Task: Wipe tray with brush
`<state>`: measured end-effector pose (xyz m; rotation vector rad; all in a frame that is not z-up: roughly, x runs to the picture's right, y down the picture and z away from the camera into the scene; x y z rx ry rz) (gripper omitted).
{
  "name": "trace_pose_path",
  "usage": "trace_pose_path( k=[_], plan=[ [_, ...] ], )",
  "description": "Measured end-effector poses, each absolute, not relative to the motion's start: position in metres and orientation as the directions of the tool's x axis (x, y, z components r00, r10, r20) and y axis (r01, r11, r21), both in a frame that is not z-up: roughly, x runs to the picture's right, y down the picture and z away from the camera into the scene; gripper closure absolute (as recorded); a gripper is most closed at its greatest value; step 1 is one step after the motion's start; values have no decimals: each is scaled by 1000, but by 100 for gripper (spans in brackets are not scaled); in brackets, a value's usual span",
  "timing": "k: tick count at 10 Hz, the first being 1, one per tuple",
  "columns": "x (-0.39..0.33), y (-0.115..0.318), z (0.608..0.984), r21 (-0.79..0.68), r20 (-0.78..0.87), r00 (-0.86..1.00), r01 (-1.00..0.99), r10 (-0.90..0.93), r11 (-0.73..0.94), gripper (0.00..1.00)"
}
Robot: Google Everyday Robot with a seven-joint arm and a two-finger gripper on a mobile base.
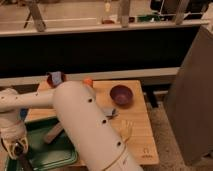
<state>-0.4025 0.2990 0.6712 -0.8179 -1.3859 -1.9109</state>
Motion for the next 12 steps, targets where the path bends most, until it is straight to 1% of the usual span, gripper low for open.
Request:
trace_pose_path(
  k=[2, 4, 8, 12],
  plan=[
    [-395, 322, 668, 567, 795, -595, 797, -113, -208, 100],
    [-371, 332, 665, 532, 824, -554, 829, -121, -171, 100],
    [-298, 321, 661, 408, 889, -422, 906, -175, -114, 100],
    [-263, 314, 670, 313, 928, -322, 947, -188, -74, 100]
  ],
)
